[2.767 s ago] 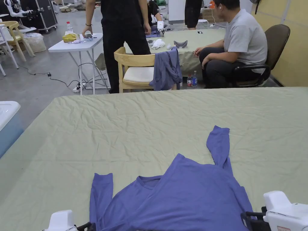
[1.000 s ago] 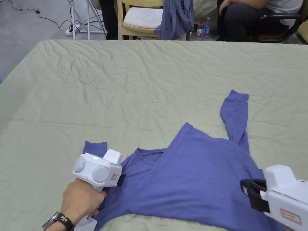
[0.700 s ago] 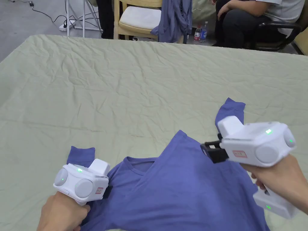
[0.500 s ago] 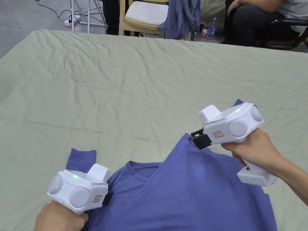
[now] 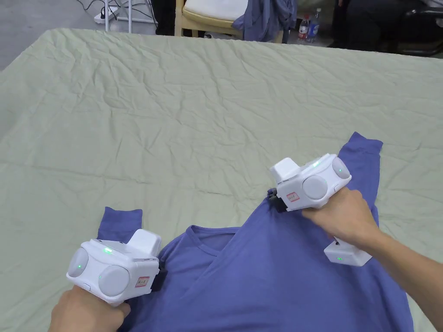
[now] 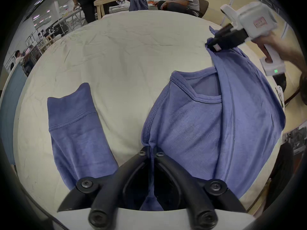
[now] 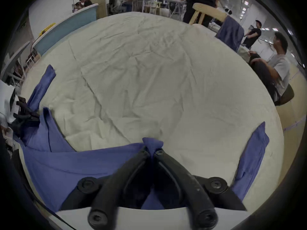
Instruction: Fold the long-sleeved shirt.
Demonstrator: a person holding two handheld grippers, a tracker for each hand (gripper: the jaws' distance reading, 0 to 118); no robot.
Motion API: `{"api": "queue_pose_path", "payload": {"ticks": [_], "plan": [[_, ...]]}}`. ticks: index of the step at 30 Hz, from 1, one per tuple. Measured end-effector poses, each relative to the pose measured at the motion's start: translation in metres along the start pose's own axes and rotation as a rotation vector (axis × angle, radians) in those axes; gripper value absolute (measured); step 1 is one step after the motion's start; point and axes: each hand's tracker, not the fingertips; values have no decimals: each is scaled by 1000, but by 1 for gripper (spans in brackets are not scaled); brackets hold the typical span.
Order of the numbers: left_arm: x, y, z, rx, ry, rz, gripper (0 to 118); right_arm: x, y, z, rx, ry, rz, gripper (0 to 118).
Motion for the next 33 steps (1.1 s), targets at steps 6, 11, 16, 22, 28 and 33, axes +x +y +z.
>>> {"api": "queue_pose_path", "payload": {"ticks": [6, 11, 16, 22, 28, 33], "plan": [[-19, 8, 47, 80, -59, 160, 3, 1, -30, 94, 242, -17, -110, 3], [-2, 25, 102, 194, -105, 160, 3, 12, -68, 204, 425, -79, -190, 3], [14, 50, 173, 316, -157, 140, 3, 24, -110, 315, 581, -168, -260, 3], [41, 91, 282, 502, -210, 124, 3, 31, -141, 438, 743, -297, -308, 3], [61, 139, 392, 698, -171, 60, 3, 41, -134, 538, 861, -405, -338, 3], [62, 181, 479, 844, -109, 37, 3, 58, -113, 611, 951, -494, -351, 3]]}}
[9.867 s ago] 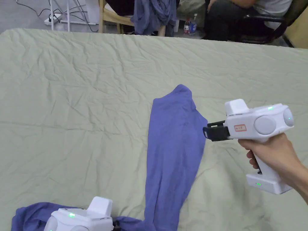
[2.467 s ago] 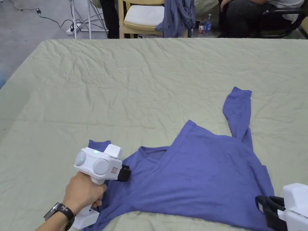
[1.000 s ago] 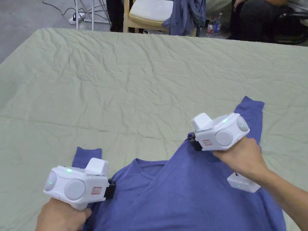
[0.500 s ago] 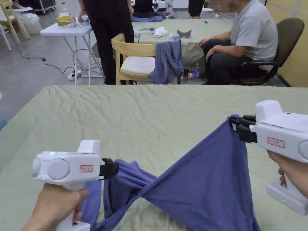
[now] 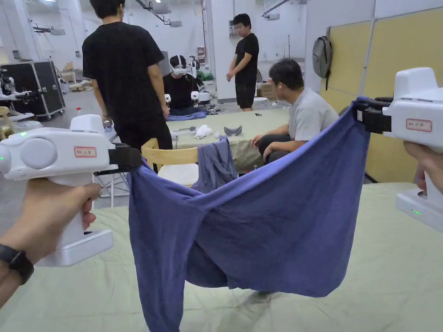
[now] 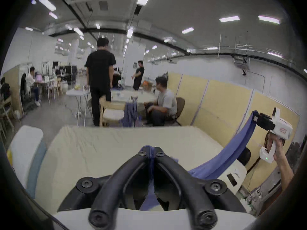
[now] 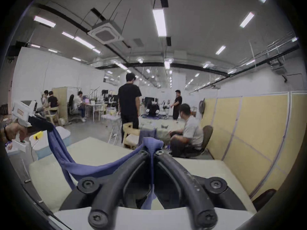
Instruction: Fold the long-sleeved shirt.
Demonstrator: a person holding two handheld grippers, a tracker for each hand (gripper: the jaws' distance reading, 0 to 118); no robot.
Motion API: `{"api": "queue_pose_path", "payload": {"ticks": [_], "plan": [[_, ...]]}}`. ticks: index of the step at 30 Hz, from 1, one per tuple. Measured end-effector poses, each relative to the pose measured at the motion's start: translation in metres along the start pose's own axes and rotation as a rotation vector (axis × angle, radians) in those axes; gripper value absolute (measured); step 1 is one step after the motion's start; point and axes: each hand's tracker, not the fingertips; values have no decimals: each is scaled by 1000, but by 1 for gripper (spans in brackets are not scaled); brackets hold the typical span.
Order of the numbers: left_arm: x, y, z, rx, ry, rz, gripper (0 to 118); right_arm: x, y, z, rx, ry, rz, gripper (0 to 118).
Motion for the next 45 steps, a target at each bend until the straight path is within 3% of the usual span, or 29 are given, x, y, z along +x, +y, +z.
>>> {"api": "queue_pose_path", "payload": {"ticks": [7, 12, 18, 21, 32, 45], "plan": [[-1, 113, 40, 181, 46, -9, 3, 35, 99, 1, 75, -80, -69, 3], [-3, 179, 66, 289, 55, 26, 3, 45, 157, -2, 104, -141, -46, 3], [11, 241, 95, 369, 64, -32, 3, 47, 203, -8, 129, -160, -63, 3], [10, 262, 106, 407, 84, -39, 3, 49, 218, -10, 153, -139, -131, 3], [-7, 266, 110, 400, 150, -64, 3, 27, 233, -19, 143, -117, -76, 3], [-22, 263, 67, 390, 208, -107, 3, 22, 240, -51, 140, -133, -58, 3]]}}
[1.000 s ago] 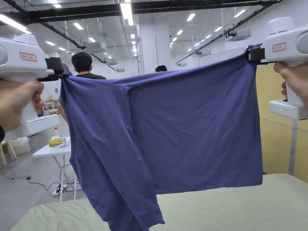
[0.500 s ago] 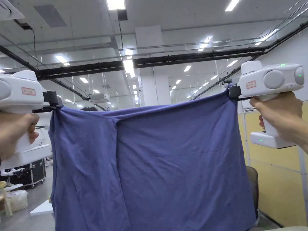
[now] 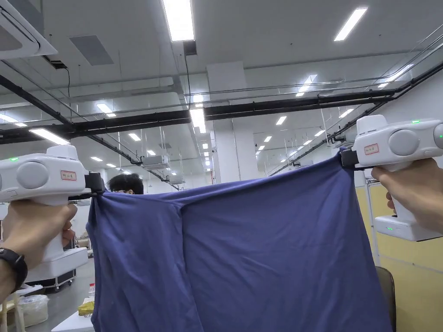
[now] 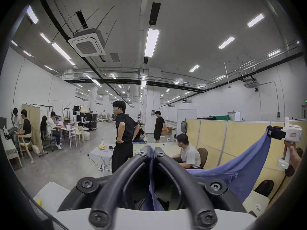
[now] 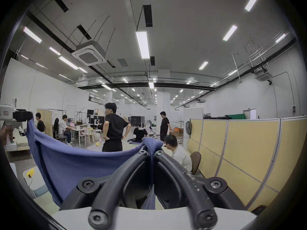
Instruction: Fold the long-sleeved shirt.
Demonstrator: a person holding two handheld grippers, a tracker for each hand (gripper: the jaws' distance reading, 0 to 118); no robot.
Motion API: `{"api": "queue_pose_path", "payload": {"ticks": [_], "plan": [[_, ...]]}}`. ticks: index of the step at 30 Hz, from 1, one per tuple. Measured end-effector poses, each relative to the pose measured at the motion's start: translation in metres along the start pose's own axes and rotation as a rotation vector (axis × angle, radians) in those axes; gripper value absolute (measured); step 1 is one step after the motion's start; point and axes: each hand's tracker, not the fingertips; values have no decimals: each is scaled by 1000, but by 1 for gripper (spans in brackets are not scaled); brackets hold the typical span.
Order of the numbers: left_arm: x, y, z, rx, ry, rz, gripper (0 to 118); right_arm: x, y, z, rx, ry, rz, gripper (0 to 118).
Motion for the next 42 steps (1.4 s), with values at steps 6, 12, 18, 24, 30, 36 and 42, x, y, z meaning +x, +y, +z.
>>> {"api": "queue_pose_path", "payload": {"ticks": [6, 12, 18, 24, 30, 36, 42], "plan": [[-3, -16, -48, 0, 16, -2, 3, 4, -5, -55, -14, -13, 2, 3], [-4, -21, -99, 7, 49, -33, 3, -5, -6, -106, -5, -44, 58, 3], [-11, -21, -146, 29, 76, -28, 3, -10, -9, -160, 11, -53, 43, 3], [-22, -40, -184, 18, 96, -40, 3, -20, -39, -205, 8, -51, 29, 3], [-27, -90, -219, -65, 101, -59, 3, -21, -98, -247, -60, -37, -9, 3], [-27, -161, -235, -113, 105, -27, 3, -21, -181, -272, -159, -11, -57, 3], [-32, -240, -235, -206, 66, -38, 3, -8, -270, -277, -244, 8, -101, 3]]}}
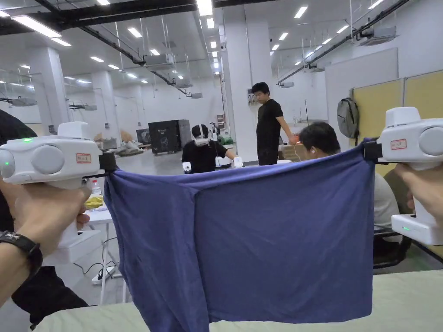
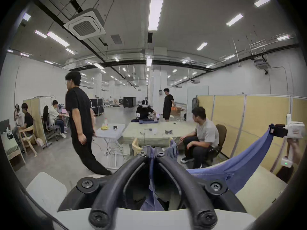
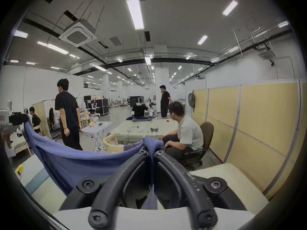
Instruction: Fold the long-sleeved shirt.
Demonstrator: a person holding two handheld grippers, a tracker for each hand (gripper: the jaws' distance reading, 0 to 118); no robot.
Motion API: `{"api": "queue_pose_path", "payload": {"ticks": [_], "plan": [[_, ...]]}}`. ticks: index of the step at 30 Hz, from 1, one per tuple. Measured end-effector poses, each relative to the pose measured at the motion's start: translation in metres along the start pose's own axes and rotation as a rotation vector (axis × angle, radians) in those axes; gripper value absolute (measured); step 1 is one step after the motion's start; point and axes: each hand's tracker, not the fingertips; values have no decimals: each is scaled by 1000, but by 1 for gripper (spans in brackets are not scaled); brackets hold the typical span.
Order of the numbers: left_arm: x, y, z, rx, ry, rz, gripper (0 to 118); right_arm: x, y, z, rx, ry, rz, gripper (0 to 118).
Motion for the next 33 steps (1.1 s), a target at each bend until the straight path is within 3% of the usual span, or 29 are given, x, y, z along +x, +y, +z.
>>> {"api": "queue_pose_path", "payload": {"ticks": [12, 19, 33], "plan": [[3, -191, 34, -266, -38, 104, 3, 2, -186, 51, -241, 52, -43, 3], [6, -284, 131, -381, -50, 115, 3, 8, -262, 130, -349, 82, -85, 3], [-6, -442, 348, -547, -52, 271, 3, 10, -411, 318, -539, 138, -149, 3]]}}
